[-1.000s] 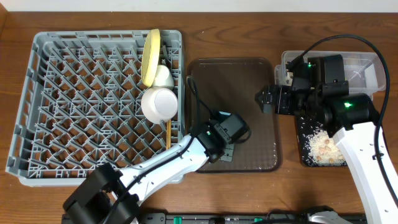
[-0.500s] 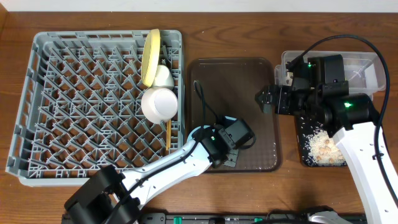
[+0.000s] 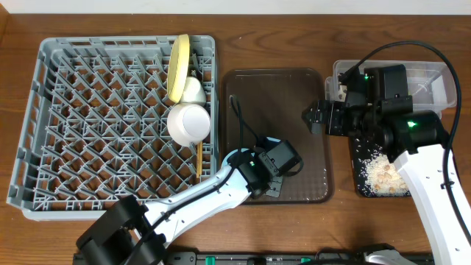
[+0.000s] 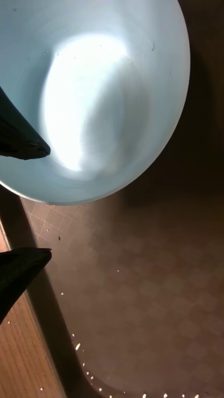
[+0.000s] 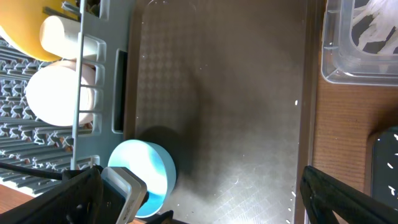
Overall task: Sort waste into correct bins and load items into the dishwasher rack
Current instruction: 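Lower the left gripper onto the blue bowl rim and grasp it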
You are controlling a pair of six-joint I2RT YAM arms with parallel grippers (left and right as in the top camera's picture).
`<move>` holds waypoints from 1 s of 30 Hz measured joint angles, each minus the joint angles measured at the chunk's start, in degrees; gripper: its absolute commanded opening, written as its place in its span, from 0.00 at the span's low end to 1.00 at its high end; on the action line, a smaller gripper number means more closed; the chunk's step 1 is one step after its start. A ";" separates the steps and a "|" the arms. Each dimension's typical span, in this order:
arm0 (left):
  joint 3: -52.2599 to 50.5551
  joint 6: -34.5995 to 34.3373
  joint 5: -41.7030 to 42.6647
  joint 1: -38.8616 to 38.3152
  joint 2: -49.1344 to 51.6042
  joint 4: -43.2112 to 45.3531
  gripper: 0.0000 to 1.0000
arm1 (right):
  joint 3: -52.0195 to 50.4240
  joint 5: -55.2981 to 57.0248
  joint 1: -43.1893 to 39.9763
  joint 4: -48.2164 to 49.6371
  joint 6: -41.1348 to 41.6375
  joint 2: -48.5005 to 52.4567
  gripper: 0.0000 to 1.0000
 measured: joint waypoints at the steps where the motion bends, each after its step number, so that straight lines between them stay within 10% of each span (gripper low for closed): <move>1: 0.00 0.00 0.00 0.00 0.00 0.00 0.49 | 0.00 0.00 0.00 0.00 0.00 0.00 0.99; 9: -0.17 0.04 0.02 0.00 0.00 0.48 0.31 | 0.00 0.02 0.00 0.00 0.00 0.00 0.99; 30: -4.04 -0.02 -1.31 0.00 0.02 5.62 0.29 | 0.00 0.00 0.00 0.00 0.00 0.00 0.99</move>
